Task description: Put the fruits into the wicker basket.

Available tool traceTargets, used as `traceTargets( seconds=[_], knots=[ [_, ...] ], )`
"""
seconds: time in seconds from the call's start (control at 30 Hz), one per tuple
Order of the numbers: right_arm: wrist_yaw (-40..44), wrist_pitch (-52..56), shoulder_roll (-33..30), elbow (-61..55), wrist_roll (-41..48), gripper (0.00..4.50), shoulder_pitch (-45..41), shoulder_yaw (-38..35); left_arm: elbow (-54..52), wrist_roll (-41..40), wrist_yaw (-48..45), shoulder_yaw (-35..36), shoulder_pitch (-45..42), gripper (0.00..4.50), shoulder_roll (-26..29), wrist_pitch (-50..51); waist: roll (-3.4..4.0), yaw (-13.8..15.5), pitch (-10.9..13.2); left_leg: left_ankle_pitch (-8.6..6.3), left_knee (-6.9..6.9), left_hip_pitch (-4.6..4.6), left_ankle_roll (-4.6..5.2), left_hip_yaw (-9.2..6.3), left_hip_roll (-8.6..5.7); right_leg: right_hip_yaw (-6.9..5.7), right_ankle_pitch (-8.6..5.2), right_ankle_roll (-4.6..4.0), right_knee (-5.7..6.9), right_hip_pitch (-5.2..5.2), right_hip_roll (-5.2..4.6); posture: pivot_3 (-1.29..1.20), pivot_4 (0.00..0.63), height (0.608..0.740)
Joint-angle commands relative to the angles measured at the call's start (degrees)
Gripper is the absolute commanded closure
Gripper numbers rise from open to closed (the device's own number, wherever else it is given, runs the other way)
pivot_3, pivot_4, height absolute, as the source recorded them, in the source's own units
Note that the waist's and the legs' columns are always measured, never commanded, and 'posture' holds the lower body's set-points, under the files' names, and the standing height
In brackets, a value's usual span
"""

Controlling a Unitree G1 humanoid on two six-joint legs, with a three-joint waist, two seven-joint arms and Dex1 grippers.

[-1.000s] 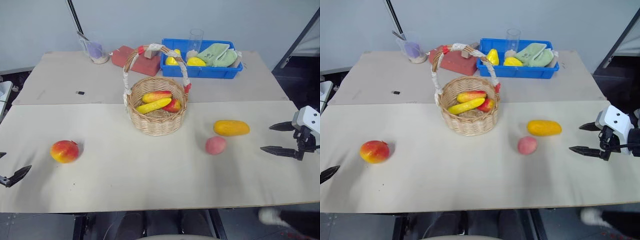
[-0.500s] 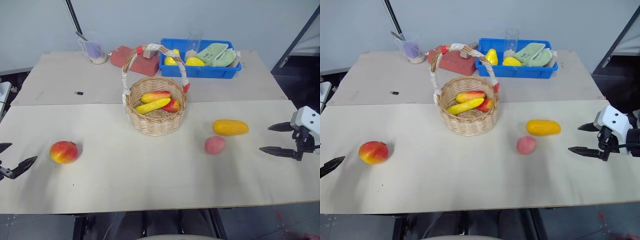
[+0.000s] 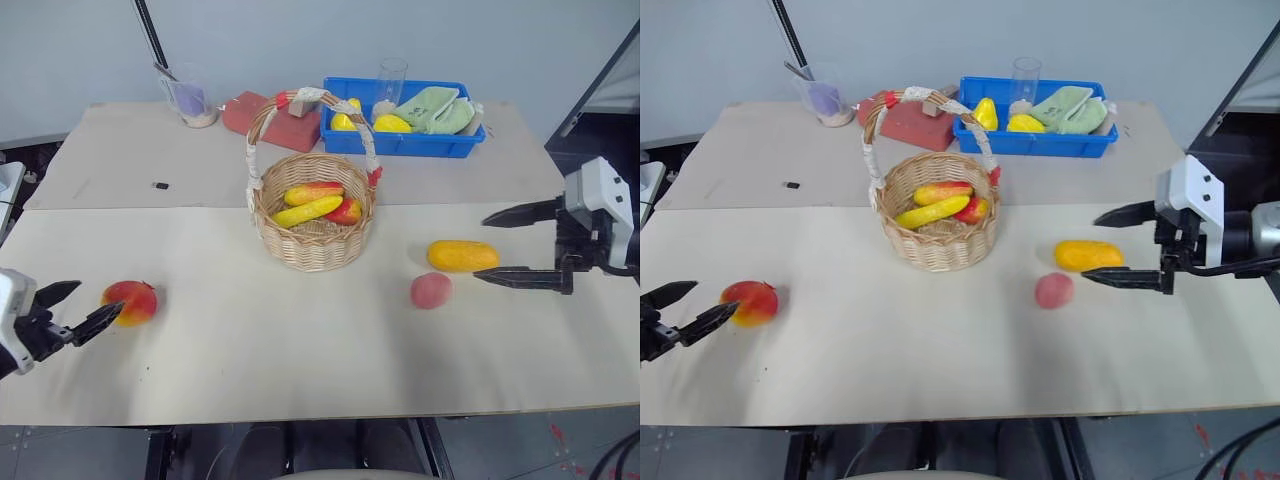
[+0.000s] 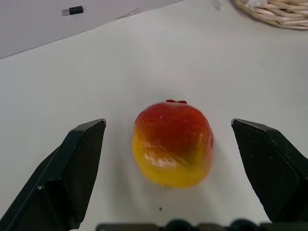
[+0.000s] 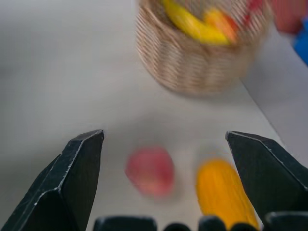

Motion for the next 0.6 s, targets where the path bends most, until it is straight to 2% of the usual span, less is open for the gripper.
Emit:
traceTargets(
  seconds=[0.03, 0.3, 0.6],
  knots=[
    [0.2, 3.8, 0.6, -4.5, 4.5, 0.03, -4.1, 0.8, 1.9, 1.0, 2.1, -1.5, -1.7, 0.0, -0.6, -0.8, 0.0, 0.0, 0.0, 0.0, 0.0, -0.02, 0.0, 0.0, -0.01, 0.0, 0.0, 0.0, -0.02, -0.01, -0.02, 0.0, 0.15, 0.74],
    [-1.1, 5.8, 5.4, -6.2, 6.7, 0.03, -13.9, 4.9, 5.9, 0.2, 2.7, -5.6, -5.5, 0.0, -0.6, 2.4, 0.0, 0.0, 0.0, 0.0, 0.0, -0.15, 0.0, -0.02, -0.01, -0.01, 0.01, 0.0, 0.02, -0.19, -0.05, 0.0, 0.15, 0.74],
    [-2.5, 4.9, 7.7, -6.0, 5.9, 0.03, -15.2, 5.8, 10.0, 3.8, 3.9, -10.5, -8.0, 0.0, -0.8, -0.4, -0.04, 0.0, 0.0, 0.02, 0.0, -0.52, -0.03, -0.01, -0.06, -0.03, 0.03, 0.02, 0.21, -0.67, -0.15, 0.0, 0.15, 0.74]
  ],
)
